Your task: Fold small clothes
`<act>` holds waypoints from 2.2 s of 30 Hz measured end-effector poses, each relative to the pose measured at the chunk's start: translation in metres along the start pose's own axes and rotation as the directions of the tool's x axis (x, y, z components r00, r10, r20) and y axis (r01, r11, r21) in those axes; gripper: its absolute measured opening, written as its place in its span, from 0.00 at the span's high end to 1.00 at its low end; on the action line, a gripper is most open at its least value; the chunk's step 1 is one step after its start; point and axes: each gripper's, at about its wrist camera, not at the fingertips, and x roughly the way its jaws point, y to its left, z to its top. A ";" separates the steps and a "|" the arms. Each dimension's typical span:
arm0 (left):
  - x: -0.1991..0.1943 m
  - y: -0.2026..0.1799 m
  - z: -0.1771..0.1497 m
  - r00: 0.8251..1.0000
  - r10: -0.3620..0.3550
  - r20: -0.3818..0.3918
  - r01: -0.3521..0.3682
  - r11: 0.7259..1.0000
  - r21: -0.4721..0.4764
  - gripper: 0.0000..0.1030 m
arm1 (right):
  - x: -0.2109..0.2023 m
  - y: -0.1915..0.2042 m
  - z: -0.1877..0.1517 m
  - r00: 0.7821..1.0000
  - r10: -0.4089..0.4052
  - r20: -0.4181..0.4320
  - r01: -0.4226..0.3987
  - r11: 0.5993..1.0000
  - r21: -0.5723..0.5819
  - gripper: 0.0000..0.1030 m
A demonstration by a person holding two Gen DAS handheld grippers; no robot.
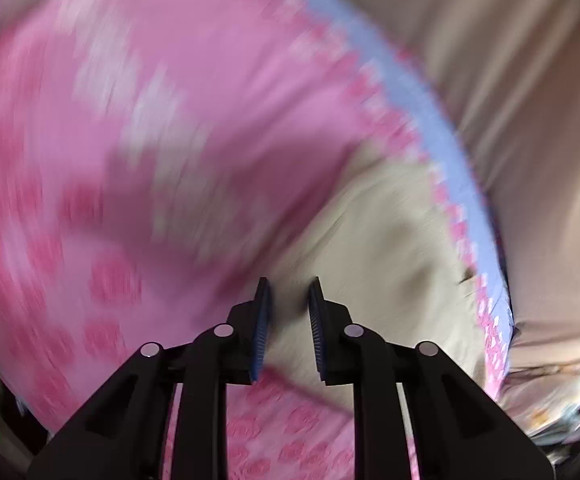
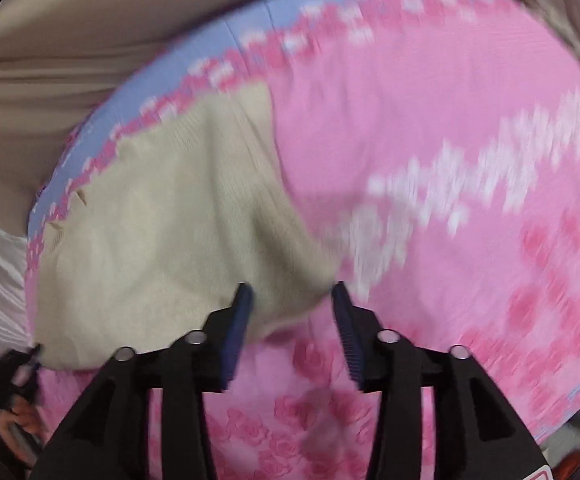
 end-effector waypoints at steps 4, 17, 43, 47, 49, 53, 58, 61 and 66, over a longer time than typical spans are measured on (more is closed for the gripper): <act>0.005 -0.049 0.035 0.998 -0.008 0.067 -0.003 0.987 0.160 0.47 | 0.012 0.026 0.057 0.999 0.037 0.030 -0.033 0.994 -0.105 0.30; 0.066 -0.071 0.072 0.989 -0.145 0.001 0.143 0.978 0.150 0.91 | 0.035 0.064 0.097 0.989 0.133 0.062 -0.124 0.983 -0.134 0.92; 0.054 -0.030 0.024 0.997 0.079 0.005 -0.080 0.993 0.092 0.60 | 0.035 0.071 0.034 0.998 0.059 0.034 -0.054 0.989 -0.135 0.34; 0.045 0.010 0.004 0.997 0.026 -0.078 -0.029 0.999 -0.030 0.56 | 0.032 0.026 0.003 0.999 0.041 -0.019 -0.041 0.999 -0.020 0.34; 0.046 0.026 -0.010 0.993 -0.006 -0.118 -0.007 0.995 -0.103 0.53 | 0.034 0.001 -0.018 0.995 0.088 -0.050 -0.083 0.992 0.096 0.34; 0.054 0.038 -0.031 0.987 -0.081 -0.138 0.047 0.970 -0.237 0.45 | 0.055 -0.021 -0.041 0.972 0.210 -0.104 -0.173 0.943 0.286 0.33; 0.067 0.025 -0.034 0.975 -0.140 -0.170 0.090 0.958 -0.273 0.53 | 0.076 -0.021 -0.041 0.949 0.303 -0.083 -0.246 0.880 0.407 0.44; 0.064 0.033 -0.031 0.977 -0.155 -0.144 0.102 0.941 -0.324 0.78 | 0.048 -0.015 -0.032 0.958 0.286 -0.003 -0.265 0.894 0.362 0.87; 0.056 0.027 -0.030 0.989 -0.071 -0.128 0.038 0.969 -0.244 0.79 | 0.051 0.001 -0.032 0.992 0.107 -0.063 -0.097 0.985 0.143 0.89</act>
